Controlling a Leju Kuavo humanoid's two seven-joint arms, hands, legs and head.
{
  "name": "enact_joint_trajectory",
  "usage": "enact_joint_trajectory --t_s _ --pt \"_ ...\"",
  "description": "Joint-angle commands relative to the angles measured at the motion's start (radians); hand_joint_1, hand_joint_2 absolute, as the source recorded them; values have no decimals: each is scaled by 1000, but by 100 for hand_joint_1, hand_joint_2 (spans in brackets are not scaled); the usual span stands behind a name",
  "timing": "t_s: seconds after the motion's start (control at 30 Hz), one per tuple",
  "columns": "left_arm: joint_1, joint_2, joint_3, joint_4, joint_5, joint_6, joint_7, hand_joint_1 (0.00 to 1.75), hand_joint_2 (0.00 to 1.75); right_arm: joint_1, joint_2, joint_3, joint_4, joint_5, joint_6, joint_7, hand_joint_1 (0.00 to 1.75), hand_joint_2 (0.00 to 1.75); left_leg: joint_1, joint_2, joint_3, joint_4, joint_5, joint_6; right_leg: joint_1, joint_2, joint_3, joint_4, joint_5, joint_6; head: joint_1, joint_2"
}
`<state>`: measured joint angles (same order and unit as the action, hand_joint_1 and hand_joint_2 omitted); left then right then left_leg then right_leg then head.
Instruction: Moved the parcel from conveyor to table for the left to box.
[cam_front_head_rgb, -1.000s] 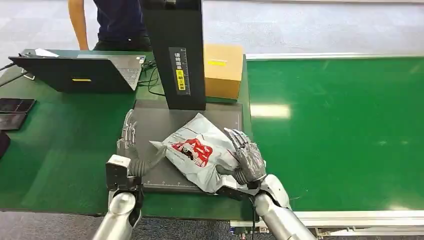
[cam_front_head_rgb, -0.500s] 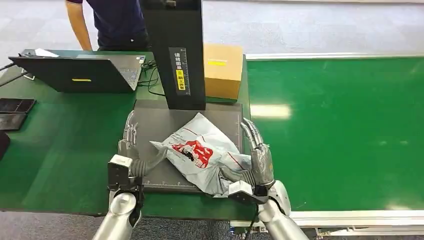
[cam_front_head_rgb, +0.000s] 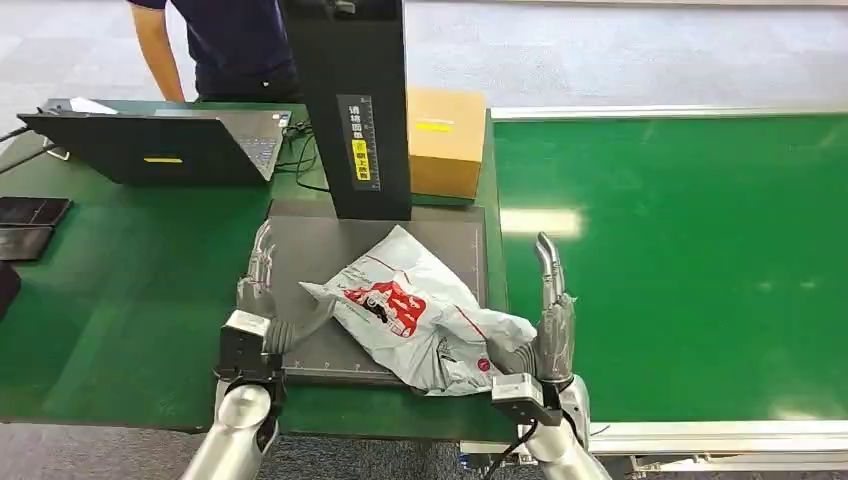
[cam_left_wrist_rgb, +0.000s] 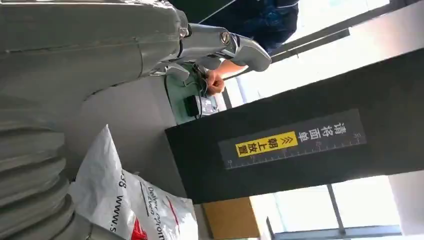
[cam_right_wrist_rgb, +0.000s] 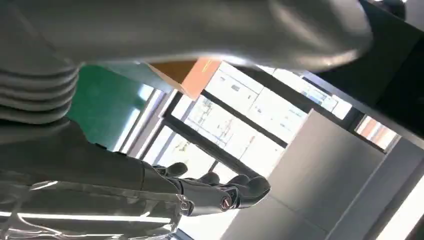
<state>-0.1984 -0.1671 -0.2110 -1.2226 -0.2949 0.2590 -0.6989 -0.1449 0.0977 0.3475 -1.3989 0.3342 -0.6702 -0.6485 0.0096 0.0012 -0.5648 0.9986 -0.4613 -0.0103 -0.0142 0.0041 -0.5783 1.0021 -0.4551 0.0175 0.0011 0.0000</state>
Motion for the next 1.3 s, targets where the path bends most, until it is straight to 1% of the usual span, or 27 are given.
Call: enact_joint_trajectory --t_s 0.03,0.2,0.3,0.6,0.63,0.77,0.83,1.0,1.17,1.3 --pt "-17 14 52 -2 -94 -7 1 0 175 82 -2 -63 -88 36 59 -31 0 175 1 -2 2 -2 0 0 1 -3 3 -2 0 -2 0 0" --pt "-27 18 62 -8 -142 -18 1 0 175 94 8 -96 -78 41 76 -30 0 175 0 -2 2 -1 0 0 1 -2 3 -1 0 -1 0 0" --pt "-53 25 44 6 -163 -25 2 0 175 102 11 -120 -73 37 91 -26 0 175 1 -2 0 0 0 0 1 -2 1 -1 0 -1 0 0" --pt "-90 52 -31 9 -239 -28 6 0 175 106 15 -146 -81 28 106 -33 0 175 1 -2 3 -3 1 0 1 -3 5 -3 0 -2 0 0" --pt "-91 54 -35 5 -243 -29 10 0 175 108 15 -147 -85 26 109 -33 0 175 1 -2 1 -1 0 0 1 -3 2 -1 0 -1 0 0" --pt "-105 70 -64 -5 -276 -41 28 0 175 111 15 -156 -92 22 117 -28 0 175 1 -2 2 -1 0 0 1 -2 3 -1 0 -1 0 0" --pt "-119 81 -84 -1 -296 -53 36 0 175 111 14 -160 -88 19 122 -25 0 175 1 -2 0 0 0 0 1 -2 1 0 0 -1 0 0" --pt "-172 107 -139 40 -338 -102 55 0 175 108 21 -173 -81 7 139 -28 0 175 1 -2 2 -1 1 0 1 -3 3 -1 0 -2 0 0" --pt "-199 118 -184 59 -382 -140 76 0 175 112 27 -181 -109 9 155 -15 0 175 0 -1 1 -1 1 0 0 -2 1 0 0 -1 0 0" --pt "-229 127 -219 87 -405 -165 93 0 175 124 34 -192 -127 20 175 -4 0 175 1 -3 2 -2 1 0 1 -3 3 -2 0 -1 0 0"
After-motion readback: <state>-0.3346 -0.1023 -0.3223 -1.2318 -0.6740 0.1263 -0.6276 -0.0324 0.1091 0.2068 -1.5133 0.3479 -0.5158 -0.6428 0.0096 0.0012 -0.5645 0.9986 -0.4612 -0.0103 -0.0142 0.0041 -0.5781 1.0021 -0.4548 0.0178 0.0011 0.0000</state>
